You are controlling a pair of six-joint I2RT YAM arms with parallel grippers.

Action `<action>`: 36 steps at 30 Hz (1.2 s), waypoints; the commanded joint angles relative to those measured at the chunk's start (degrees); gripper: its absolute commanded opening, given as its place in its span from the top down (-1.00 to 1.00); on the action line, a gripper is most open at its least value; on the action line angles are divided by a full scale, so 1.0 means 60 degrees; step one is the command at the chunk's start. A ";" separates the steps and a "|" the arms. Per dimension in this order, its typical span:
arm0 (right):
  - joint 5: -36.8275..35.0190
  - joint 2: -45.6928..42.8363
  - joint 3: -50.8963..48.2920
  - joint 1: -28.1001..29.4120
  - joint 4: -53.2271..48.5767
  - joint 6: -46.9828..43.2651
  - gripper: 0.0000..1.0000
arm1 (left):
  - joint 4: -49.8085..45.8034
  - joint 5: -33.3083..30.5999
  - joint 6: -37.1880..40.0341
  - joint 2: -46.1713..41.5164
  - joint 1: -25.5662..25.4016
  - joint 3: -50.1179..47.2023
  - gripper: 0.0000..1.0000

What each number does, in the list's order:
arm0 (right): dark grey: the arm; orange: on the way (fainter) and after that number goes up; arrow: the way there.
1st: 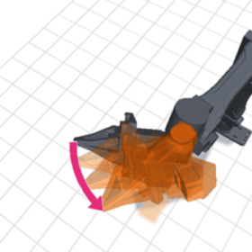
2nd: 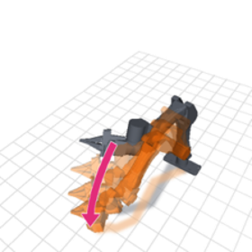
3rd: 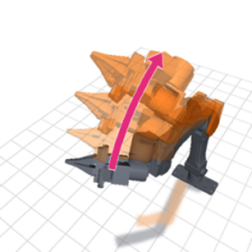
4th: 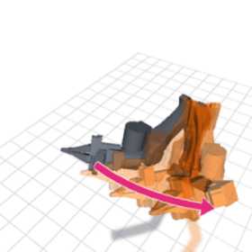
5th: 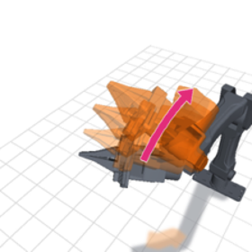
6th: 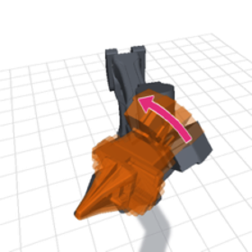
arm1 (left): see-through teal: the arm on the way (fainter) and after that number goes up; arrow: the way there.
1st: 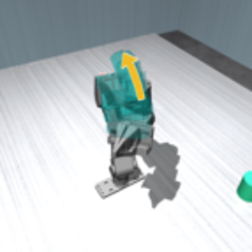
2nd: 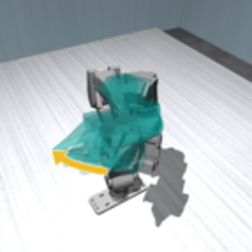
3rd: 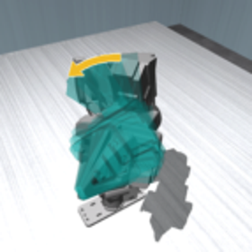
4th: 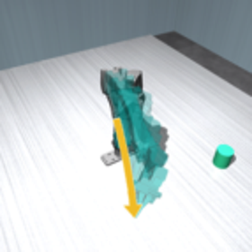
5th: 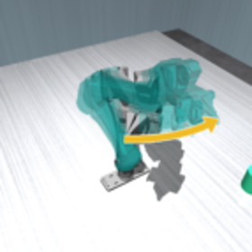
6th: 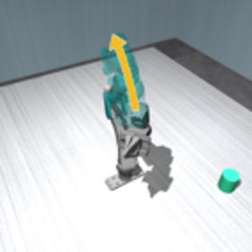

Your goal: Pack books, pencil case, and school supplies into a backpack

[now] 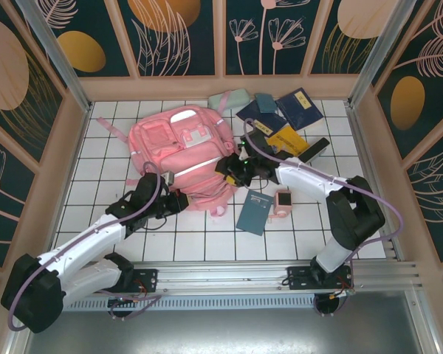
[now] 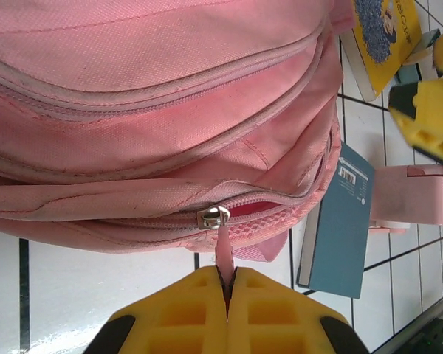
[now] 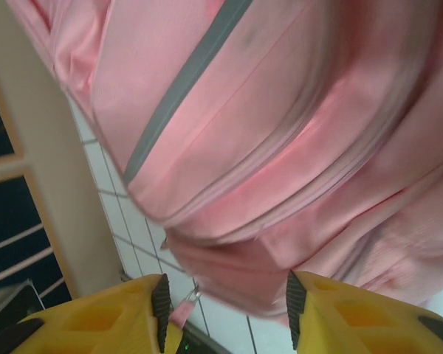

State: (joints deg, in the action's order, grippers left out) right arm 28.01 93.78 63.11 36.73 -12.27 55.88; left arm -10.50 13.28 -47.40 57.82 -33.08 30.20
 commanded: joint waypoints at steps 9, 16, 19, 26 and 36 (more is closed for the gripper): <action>-0.1244 0.0555 0.0987 -0.0103 -0.0700 -0.0458 0.11 | -0.0022 -0.0140 0.0180 -0.0931 -0.0067 0.0485 1.00; -0.0605 0.1872 0.1902 0.0220 -0.0257 0.0237 0.12 | 0.0219 -0.0107 0.0092 -0.0993 -0.0060 0.0168 1.00; -0.0600 0.2109 0.1864 0.0163 -0.0305 0.0208 0.09 | 0.0212 -0.0133 0.0099 -0.0994 -0.0067 0.0142 1.00; -0.0797 0.1952 0.1321 0.0111 -0.0074 0.0253 0.02 | 0.0292 -0.0137 0.0092 -0.1024 -0.0065 0.0001 1.00; -0.0797 0.3289 0.2425 -0.0056 0.0646 0.0917 -0.04 | 0.0441 -0.0009 0.0088 -0.0933 -0.0068 -0.0008 1.00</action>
State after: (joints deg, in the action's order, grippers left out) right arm 24.01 111.20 74.35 36.95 -10.81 59.48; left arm -12.21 12.84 -47.22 53.12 -33.12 30.00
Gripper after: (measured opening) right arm 0.517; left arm 0.064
